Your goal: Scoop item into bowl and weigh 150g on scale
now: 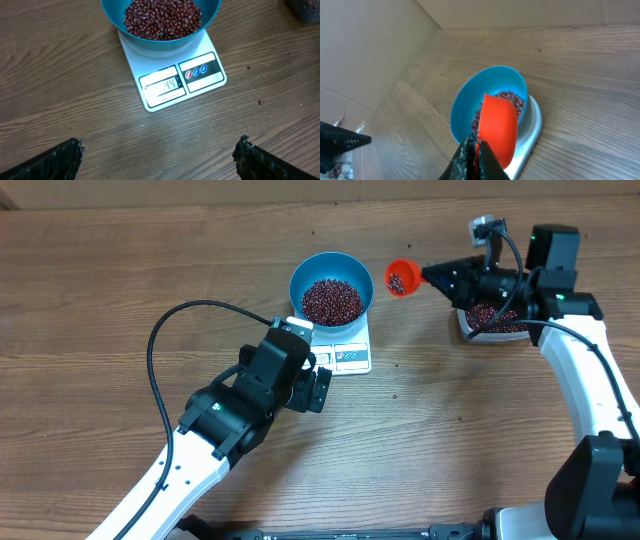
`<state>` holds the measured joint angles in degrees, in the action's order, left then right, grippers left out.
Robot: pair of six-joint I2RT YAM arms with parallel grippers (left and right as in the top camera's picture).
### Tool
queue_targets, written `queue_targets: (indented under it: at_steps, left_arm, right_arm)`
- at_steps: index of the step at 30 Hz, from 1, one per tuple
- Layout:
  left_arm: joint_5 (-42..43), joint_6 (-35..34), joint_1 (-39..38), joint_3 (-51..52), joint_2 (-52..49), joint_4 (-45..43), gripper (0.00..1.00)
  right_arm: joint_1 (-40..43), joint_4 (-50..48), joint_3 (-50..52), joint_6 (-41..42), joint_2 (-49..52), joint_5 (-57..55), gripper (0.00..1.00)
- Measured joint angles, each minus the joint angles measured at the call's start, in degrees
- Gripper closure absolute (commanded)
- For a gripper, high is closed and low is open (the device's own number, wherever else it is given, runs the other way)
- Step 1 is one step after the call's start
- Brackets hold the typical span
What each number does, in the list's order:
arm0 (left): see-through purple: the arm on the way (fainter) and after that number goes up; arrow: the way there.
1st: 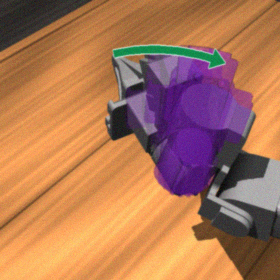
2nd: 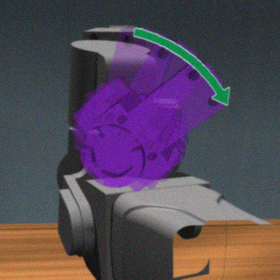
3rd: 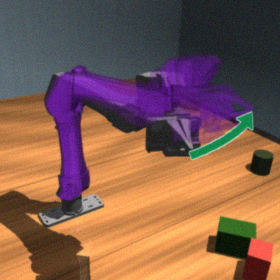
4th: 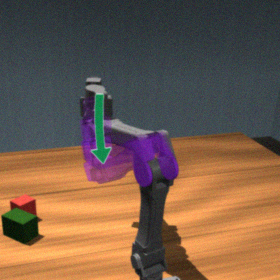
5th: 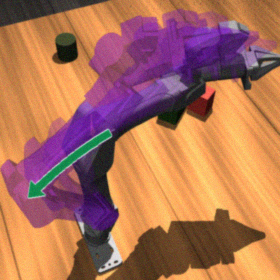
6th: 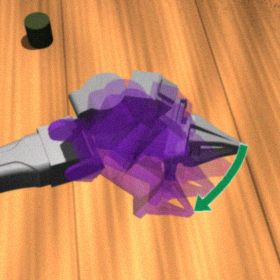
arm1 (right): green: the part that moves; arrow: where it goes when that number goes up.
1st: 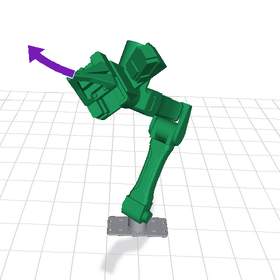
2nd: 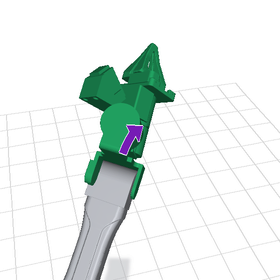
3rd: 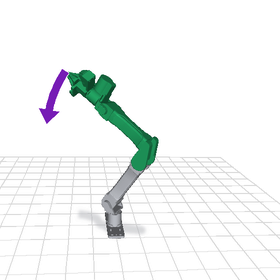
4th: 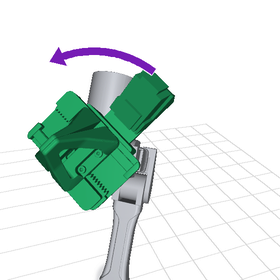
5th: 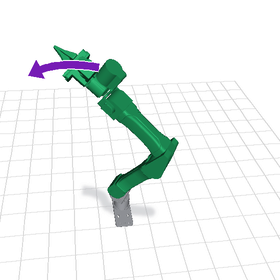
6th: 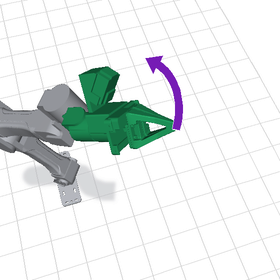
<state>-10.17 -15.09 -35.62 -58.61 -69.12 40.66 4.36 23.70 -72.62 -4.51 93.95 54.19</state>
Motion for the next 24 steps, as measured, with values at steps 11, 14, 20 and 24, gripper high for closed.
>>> queue_targets:
  at_steps: [11, 14, 20, 24]
  left_arm:
    - [0.0, 0.0, 0.0, 0.0, 0.0, 0.0, 0.01]
    - [0.0, 0.0, 0.0, 0.0, 0.0, 0.0, 0.00]
    - [0.0, 0.0, 0.0, 0.0, 0.0, 0.0, 0.00]
    - [0.0, 0.0, 0.0, 0.0, 0.0, 0.0, 0.00]
  right_arm:
    - [-9.6, -8.6, 0.0, 7.8, 0.0, -7.0, 0.96]
    - [-12.5, -10.8, 0.0, 8.4, 0.2, -9.6, 0.96]
    - [-17.5, -13.7, 0.0, 4.4, 2.0, -15.9, 0.96]
    - [-19.1, -13.8, 0.0, 1.0, 4.5, -19.3, 0.96]
